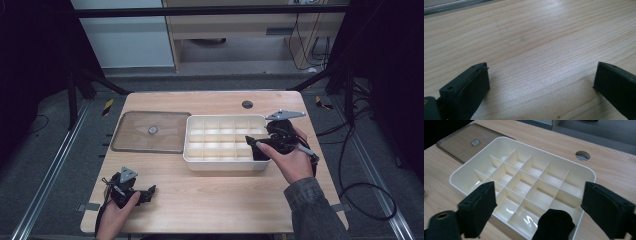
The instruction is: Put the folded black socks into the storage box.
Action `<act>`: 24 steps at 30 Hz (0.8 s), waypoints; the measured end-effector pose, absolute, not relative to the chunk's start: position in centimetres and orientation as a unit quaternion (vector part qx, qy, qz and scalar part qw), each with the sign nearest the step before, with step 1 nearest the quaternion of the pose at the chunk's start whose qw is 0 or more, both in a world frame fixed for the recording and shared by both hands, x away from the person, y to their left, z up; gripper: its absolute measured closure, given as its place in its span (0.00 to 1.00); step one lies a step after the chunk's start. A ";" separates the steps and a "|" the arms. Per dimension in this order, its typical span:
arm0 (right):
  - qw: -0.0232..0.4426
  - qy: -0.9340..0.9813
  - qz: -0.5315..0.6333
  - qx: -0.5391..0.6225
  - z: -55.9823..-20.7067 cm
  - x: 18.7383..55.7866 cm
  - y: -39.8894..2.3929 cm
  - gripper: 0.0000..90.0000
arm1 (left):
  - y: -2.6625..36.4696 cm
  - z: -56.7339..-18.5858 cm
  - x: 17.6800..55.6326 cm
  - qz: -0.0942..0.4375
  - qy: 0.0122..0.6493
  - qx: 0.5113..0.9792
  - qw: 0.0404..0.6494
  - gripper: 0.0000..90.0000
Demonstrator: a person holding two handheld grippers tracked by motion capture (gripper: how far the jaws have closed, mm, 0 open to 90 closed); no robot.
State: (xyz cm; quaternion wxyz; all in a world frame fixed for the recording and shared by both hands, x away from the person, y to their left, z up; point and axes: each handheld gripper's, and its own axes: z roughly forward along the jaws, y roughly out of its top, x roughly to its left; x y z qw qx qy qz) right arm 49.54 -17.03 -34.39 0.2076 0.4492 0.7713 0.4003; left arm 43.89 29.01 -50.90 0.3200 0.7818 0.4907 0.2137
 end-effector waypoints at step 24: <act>0.224 0.776 0.408 0.426 -38.8 46.0 -20.6 0.18 | 29.0 -50.9 43.9 0.213 0.492 0.781 0.321 0.00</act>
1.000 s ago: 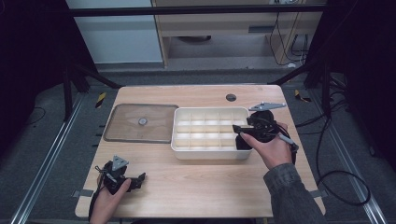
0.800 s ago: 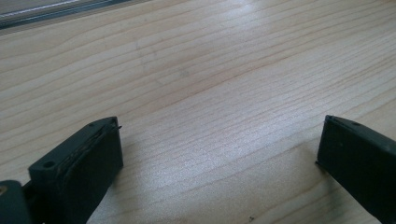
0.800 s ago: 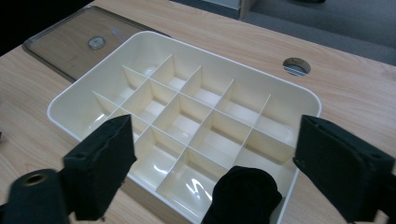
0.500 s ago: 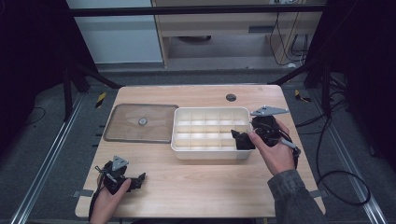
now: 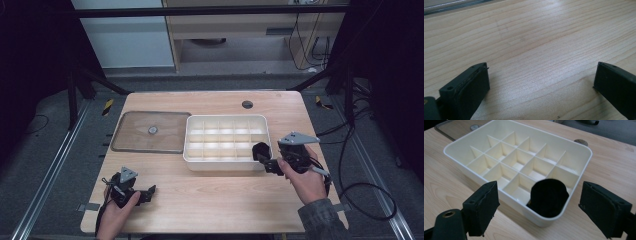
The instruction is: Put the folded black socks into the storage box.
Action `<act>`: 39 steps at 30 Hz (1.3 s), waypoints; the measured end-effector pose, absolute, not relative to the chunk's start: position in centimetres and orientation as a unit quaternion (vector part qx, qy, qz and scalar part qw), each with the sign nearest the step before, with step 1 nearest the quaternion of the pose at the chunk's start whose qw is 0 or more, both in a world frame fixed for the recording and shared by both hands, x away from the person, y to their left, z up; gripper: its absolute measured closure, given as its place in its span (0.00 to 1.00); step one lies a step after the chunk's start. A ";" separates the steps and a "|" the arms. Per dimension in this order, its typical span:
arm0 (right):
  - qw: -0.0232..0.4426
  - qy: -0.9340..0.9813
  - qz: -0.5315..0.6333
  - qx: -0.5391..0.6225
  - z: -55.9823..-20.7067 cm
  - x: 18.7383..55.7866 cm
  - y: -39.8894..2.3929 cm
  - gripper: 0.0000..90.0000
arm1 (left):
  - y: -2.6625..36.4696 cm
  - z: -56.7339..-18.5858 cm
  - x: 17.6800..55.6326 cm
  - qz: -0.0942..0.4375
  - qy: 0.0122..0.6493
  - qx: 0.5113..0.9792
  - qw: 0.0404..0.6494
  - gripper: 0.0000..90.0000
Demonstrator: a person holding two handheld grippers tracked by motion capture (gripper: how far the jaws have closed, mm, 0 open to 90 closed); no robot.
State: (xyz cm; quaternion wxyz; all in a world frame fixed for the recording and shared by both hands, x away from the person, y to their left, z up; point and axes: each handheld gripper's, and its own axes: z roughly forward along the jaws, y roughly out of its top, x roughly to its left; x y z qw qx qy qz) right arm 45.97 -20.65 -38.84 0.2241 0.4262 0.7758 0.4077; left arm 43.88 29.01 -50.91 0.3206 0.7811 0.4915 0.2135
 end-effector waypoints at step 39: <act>0.188 0.777 0.380 0.464 -50.3 44.6 -24.2 0.18 | 29.3 -50.9 44.6 0.207 0.476 0.791 0.325 0.00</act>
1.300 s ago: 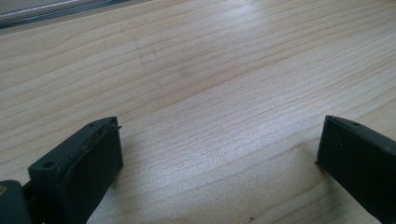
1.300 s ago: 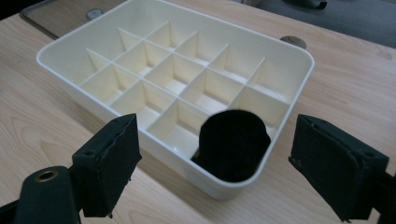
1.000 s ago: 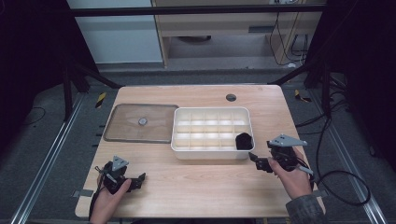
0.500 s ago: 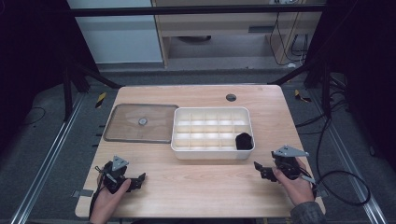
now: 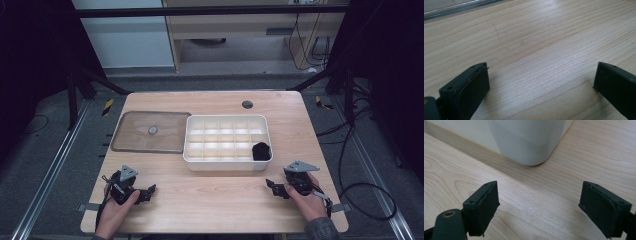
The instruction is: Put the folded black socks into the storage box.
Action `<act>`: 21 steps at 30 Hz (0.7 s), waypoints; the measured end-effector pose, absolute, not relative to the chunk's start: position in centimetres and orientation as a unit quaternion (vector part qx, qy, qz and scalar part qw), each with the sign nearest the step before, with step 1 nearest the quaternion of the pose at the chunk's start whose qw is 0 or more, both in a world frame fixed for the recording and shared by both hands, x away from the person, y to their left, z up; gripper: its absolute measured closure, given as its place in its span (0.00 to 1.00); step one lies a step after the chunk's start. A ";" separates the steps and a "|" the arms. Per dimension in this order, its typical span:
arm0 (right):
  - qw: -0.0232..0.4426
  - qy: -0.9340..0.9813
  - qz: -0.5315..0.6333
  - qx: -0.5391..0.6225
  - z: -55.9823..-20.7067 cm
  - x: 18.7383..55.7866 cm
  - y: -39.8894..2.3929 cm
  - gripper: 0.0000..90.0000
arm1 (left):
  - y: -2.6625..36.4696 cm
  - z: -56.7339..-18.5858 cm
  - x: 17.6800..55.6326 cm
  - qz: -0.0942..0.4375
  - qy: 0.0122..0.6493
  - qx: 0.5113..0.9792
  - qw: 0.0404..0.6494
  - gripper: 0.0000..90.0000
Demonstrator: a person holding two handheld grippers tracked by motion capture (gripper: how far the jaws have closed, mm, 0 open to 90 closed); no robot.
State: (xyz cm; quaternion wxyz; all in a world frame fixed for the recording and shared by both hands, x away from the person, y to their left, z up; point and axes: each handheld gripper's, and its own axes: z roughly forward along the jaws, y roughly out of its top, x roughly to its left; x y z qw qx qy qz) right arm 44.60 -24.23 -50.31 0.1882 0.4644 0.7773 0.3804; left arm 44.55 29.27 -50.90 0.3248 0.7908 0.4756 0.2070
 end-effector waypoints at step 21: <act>0.214 0.773 0.346 0.487 -51.2 45.4 -23.0 0.13 | 29.3 -50.9 44.9 0.208 0.475 0.791 0.325 0.00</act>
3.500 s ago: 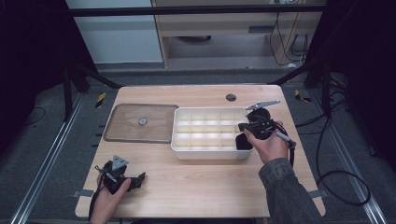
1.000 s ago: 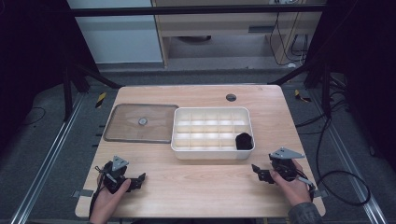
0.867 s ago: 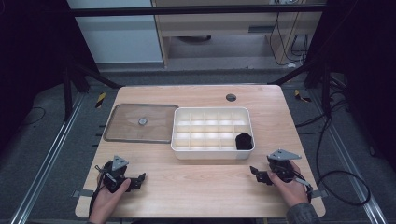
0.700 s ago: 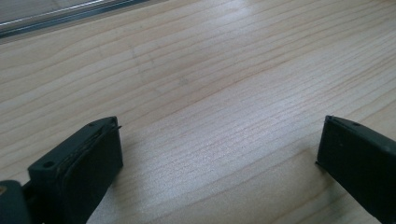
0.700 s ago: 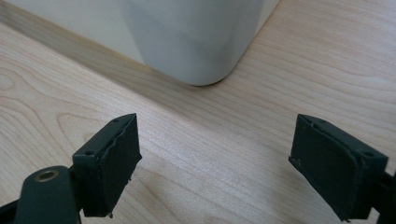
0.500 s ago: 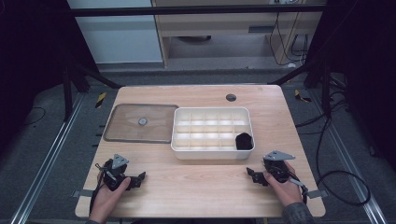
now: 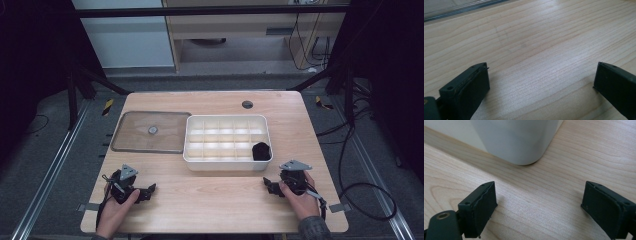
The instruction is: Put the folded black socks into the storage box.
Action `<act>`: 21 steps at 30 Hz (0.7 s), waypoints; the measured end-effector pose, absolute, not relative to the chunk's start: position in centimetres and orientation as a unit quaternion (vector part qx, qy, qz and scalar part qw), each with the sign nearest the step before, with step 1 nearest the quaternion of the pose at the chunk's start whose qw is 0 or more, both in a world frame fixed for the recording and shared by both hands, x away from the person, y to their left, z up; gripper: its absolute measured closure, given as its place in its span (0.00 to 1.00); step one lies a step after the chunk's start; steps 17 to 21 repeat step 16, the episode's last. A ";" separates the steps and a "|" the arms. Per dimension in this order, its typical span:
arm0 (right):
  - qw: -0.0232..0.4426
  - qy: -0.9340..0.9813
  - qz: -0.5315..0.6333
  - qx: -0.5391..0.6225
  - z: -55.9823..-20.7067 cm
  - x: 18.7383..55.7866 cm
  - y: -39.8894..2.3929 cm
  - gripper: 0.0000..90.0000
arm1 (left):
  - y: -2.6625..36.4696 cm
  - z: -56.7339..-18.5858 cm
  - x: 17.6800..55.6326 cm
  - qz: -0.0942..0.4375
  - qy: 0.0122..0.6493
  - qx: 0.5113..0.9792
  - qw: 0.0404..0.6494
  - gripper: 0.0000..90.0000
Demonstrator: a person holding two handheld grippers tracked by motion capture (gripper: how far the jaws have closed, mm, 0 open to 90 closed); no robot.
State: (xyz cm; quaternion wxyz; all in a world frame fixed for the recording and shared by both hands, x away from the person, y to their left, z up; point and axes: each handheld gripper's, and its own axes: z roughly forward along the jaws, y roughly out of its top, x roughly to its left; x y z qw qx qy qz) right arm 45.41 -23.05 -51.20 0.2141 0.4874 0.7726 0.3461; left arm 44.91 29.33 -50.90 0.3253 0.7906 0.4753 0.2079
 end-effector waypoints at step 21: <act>0.224 0.756 0.330 0.519 -51.3 44.6 -23.3 0.05 | 29.3 -50.9 45.3 0.210 0.482 0.787 0.323 0.00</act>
